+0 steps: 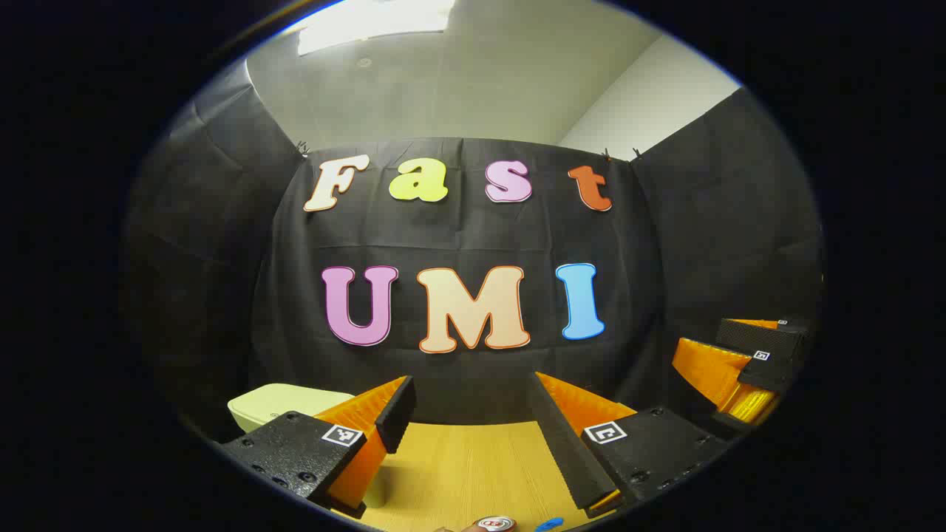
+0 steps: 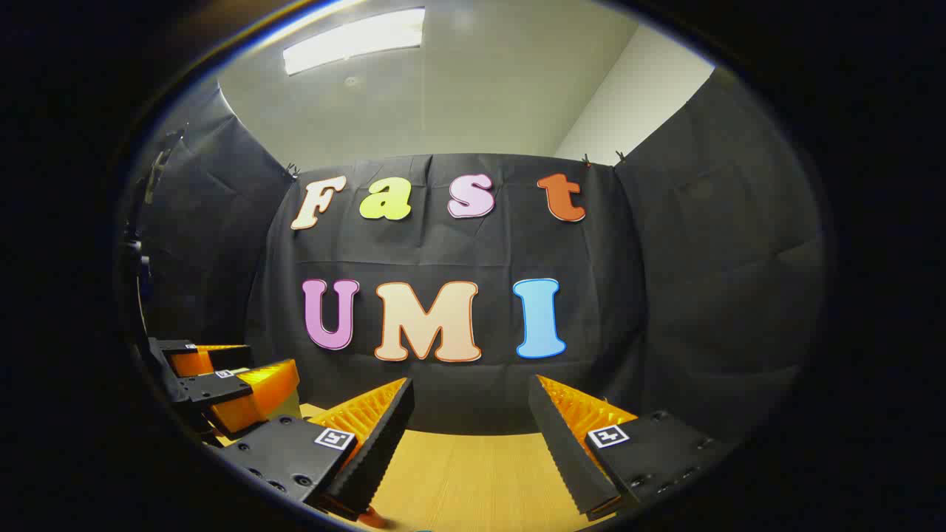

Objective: Press the lid of the desktop garbage bin to open it, pick up the crumpled paper on the desktop and throw it into the bin, then pick up the pop can on the desktop and drop it into the bin, and finally close the garbage bin lid.

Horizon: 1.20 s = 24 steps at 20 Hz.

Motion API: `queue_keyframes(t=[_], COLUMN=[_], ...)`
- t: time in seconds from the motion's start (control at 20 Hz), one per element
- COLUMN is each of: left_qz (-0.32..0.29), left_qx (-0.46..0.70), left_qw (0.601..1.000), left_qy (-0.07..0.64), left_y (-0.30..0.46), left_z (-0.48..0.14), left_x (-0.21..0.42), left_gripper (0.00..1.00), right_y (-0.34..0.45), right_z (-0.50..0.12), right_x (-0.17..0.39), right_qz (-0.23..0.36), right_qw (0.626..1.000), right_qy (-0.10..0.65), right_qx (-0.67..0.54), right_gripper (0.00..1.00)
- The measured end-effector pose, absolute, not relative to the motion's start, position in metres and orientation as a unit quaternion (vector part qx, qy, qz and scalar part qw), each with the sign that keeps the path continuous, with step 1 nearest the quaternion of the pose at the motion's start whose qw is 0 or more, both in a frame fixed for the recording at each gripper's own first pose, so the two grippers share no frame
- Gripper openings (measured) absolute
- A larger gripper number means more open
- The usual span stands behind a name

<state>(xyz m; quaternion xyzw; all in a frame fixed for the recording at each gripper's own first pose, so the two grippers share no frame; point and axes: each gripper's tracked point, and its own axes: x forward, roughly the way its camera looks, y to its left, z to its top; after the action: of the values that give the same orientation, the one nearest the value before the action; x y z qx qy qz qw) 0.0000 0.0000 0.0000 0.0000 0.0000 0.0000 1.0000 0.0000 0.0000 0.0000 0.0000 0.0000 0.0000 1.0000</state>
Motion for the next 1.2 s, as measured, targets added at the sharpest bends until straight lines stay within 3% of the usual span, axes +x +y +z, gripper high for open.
queue_keyframes(t=[1.2], left_qz=[-0.013], left_qx=[0.02], left_qw=[1.0], left_qy=[0.017], left_y=[-0.016], left_z=[-0.014], left_x=[0.002], left_gripper=[0.94], right_y=[-0.024], right_z=[-0.019], right_x=[-0.004], right_qz=[-0.014], right_qw=[1.0], right_qy=[0.023], right_qx=[0.006], right_gripper=[0.98])
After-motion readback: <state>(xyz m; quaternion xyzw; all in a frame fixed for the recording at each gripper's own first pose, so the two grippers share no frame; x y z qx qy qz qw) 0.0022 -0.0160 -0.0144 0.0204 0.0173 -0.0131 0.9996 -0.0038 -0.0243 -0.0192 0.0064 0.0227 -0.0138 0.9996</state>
